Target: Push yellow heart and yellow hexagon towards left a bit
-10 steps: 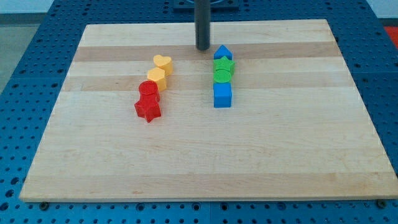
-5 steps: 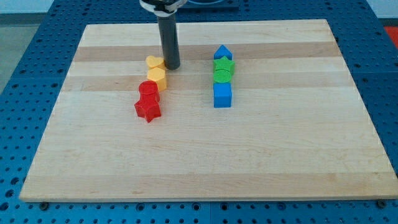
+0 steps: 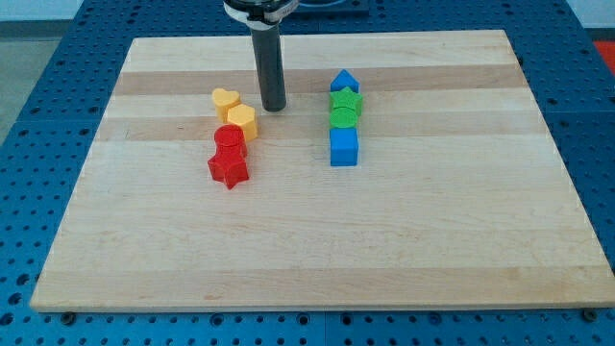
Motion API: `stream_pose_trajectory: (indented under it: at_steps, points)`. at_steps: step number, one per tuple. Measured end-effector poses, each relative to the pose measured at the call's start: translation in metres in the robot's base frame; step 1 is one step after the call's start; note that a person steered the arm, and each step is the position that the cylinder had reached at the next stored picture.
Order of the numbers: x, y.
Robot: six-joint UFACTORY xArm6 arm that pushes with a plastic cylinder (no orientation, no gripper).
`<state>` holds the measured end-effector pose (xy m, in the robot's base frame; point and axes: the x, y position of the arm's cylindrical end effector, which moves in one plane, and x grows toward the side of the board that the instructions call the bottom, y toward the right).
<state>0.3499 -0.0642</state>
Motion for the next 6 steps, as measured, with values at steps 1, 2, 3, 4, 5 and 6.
stream_pose_trajectory:
  at_steps: [1, 2, 3, 4, 5, 6]
  points:
    - [0.016, 0.0]
    - [0.027, 0.0]
    - [0.03, -0.007]
    - [0.03, -0.017]
    - [0.03, -0.019]
    - [0.03, -0.013]
